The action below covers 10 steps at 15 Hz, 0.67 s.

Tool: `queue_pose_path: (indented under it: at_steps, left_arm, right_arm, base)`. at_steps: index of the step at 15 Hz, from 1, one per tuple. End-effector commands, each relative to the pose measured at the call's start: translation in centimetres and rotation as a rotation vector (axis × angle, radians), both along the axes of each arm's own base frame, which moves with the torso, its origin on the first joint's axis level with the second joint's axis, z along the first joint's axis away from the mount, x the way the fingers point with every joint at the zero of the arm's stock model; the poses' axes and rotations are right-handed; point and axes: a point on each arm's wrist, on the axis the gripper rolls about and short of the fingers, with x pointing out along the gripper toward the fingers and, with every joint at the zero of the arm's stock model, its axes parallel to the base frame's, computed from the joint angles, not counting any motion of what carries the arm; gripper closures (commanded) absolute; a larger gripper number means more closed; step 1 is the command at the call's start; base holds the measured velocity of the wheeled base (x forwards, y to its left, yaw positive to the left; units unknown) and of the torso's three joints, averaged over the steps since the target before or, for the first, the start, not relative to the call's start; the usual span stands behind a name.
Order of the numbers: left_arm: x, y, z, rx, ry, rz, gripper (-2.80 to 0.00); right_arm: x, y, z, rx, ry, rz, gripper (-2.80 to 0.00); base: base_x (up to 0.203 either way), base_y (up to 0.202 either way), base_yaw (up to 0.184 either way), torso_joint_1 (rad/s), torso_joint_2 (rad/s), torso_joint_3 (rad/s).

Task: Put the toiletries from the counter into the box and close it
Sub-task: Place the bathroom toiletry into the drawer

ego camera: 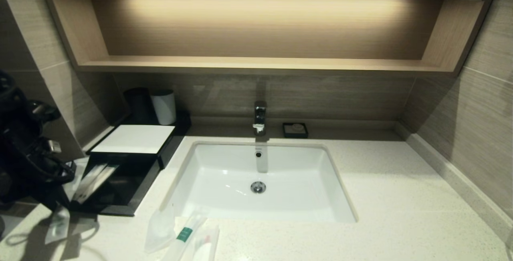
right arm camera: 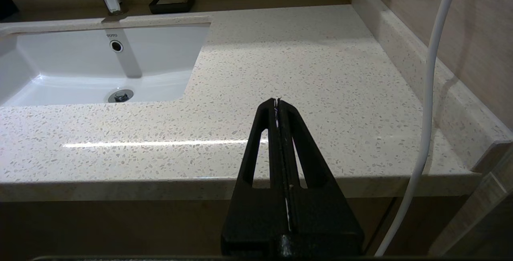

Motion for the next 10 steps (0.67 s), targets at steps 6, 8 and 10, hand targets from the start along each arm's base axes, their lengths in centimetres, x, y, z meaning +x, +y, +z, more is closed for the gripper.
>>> queue_pose_path:
  at_steps: [6,8,10]
  left_arm:
    - [2.8,1.0,-1.1,-0.029,0.011,0.014,0.0]
    - [2.4,0.8,-1.2,-0.09,0.038,0.01,0.0]
    - [2.2,0.7,-1.2,-0.099,0.047,0.007,0.0]
  right_arm:
    - [0.0,0.0,0.0,0.001,0.001,0.001,0.0]
    - [0.0,0.0,0.0,0.001,0.001,0.0,0.0]
    - [0.0,0.0,0.0,0.001,0.001,0.0,0.0]
  base:
    - [0.0,0.0,0.0,0.0,0.0,0.0]
    - [0.0,0.0,0.0,0.0,0.0,0.0]
    - [0.0,0.0,0.0,0.0,0.0,0.0]
